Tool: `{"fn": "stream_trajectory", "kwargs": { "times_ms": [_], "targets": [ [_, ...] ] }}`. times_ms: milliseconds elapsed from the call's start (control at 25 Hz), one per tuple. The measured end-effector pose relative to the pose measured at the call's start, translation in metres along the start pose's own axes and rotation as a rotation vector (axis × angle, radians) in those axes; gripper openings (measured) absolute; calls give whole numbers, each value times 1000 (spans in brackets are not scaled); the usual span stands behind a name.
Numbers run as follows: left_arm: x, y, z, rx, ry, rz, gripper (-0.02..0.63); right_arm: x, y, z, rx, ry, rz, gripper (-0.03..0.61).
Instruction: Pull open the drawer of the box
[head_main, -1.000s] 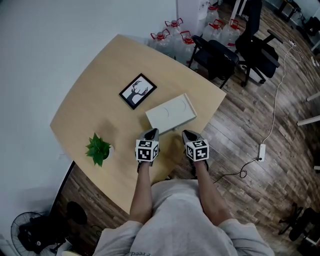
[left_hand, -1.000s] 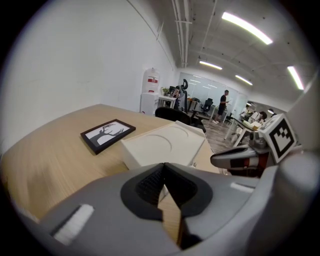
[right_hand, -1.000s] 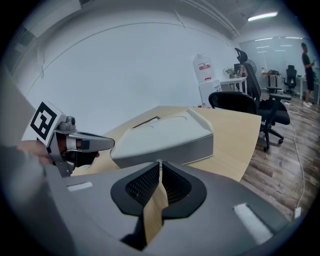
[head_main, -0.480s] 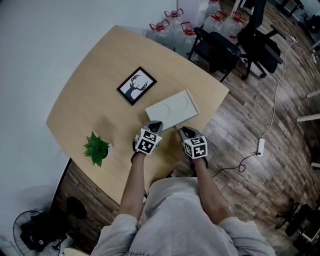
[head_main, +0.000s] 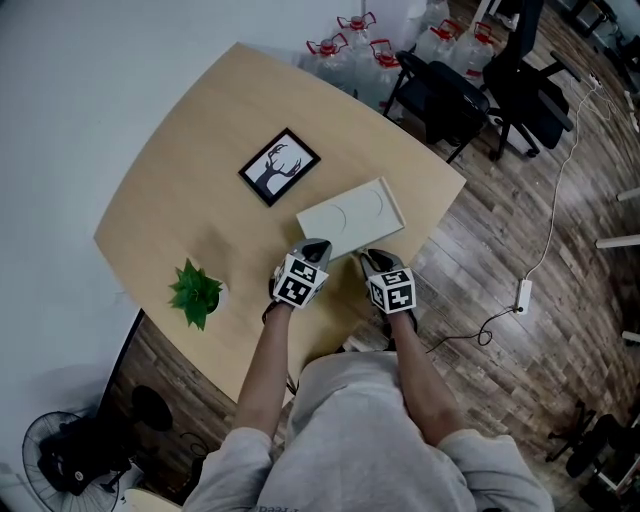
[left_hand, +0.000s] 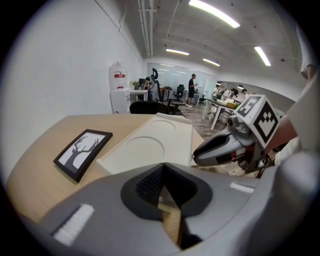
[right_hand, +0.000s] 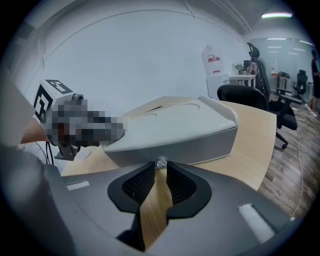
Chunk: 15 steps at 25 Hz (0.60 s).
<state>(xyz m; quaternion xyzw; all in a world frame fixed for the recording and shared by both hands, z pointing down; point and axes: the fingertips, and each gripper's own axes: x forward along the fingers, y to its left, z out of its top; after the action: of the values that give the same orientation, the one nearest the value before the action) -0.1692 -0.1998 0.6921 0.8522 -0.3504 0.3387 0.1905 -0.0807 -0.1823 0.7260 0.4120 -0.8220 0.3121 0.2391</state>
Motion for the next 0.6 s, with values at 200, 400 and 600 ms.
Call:
{"fn": "stream_trajectory", "kwargs": {
  "times_ms": [200, 400, 600],
  "targets": [
    [0, 1, -1, -10, -15, 24, 54, 7, -4, 1, -18, 14, -23, 63],
    [5, 5, -4, -31, -25, 29, 53, 11, 0, 1, -40, 25, -25, 67],
    [5, 7, -4, -37, -32, 26, 52, 12, -2, 0, -46, 39, -40, 67]
  ]
}}
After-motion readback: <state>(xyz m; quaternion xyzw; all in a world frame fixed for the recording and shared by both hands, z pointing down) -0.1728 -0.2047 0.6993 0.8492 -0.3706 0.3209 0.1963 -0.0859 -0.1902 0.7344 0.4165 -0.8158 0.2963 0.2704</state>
